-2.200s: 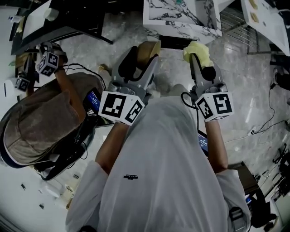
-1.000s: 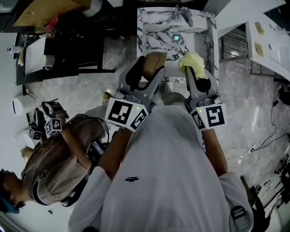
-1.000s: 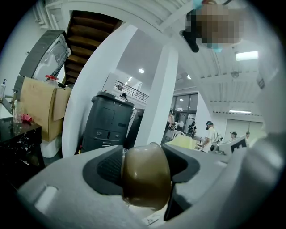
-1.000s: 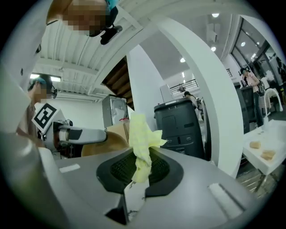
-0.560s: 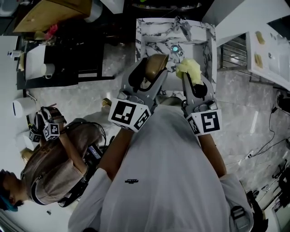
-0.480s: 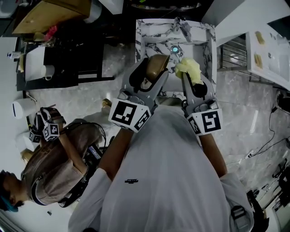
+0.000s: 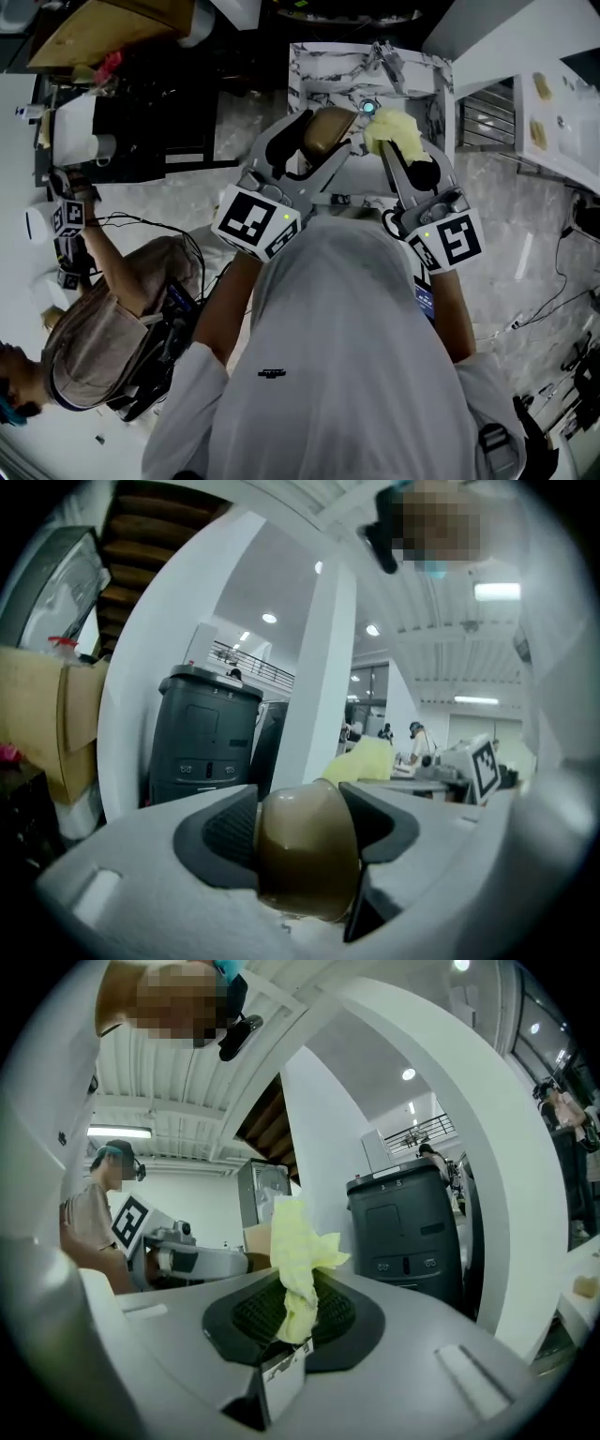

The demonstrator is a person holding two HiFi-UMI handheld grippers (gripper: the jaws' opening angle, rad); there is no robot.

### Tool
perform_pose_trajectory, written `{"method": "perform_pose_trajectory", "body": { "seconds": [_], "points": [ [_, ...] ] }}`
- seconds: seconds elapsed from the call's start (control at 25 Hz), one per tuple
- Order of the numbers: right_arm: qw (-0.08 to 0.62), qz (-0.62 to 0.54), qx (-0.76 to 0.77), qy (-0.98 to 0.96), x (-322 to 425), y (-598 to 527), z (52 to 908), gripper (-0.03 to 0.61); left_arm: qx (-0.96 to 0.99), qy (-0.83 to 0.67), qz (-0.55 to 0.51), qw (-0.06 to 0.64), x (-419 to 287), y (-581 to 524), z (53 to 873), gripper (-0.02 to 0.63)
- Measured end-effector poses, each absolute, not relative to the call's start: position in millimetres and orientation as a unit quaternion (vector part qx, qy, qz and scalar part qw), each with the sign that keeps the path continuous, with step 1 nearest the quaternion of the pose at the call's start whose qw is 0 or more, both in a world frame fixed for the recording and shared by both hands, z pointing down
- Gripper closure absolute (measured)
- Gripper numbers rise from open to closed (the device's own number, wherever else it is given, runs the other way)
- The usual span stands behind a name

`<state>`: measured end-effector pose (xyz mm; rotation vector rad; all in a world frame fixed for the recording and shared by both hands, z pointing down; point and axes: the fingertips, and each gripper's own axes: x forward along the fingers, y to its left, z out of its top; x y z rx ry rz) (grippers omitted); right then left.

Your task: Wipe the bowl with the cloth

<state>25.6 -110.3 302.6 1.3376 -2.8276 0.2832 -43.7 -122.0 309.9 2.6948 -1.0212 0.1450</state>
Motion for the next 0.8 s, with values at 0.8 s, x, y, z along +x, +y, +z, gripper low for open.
{"method": "perform_pose_trajectory", "body": {
  "seconds": [0.8],
  "points": [
    [0.027, 0.025, 0.369, -0.929, -22.5, -118.0, 297.7, 0.538, 0.91, -0.351, -0.06, 0.212, -56.4, -114.0, 274.8, 0.336]
  ]
}}
